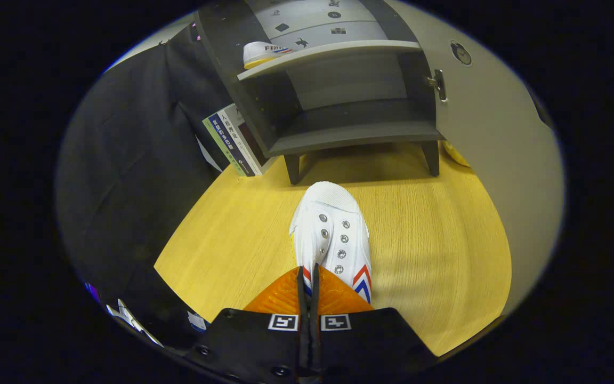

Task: Open the shoe cabinet door, grab the shoes and put them into the shoe cabinet, then close the shoe cabinet door.

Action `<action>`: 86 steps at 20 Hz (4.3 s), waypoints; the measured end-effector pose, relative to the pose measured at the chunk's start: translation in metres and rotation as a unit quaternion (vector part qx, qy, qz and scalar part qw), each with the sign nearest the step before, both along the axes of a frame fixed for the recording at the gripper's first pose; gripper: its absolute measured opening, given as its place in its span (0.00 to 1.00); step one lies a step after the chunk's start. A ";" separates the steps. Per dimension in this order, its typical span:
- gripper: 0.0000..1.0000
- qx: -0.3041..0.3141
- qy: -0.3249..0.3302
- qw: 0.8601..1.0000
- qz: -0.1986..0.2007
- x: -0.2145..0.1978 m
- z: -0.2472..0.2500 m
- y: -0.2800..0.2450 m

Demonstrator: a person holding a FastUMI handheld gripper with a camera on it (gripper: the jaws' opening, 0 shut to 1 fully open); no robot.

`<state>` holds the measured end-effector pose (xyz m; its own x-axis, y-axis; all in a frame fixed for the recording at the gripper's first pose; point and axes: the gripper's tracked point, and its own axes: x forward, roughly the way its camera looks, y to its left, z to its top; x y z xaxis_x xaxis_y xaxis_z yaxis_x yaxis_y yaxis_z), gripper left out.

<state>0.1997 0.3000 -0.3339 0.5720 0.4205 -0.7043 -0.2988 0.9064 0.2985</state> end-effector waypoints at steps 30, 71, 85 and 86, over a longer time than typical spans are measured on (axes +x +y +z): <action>0.01 0.047 -0.222 0.971 -0.080 0.258 0.264 0.030; 0.98 -0.060 -0.347 0.933 -0.078 0.169 0.326 0.014; 0.98 -0.045 -0.360 0.931 -0.043 -0.005 0.353 -0.054; 0.98 -0.047 -0.362 0.930 -0.042 -0.016 0.354 -0.061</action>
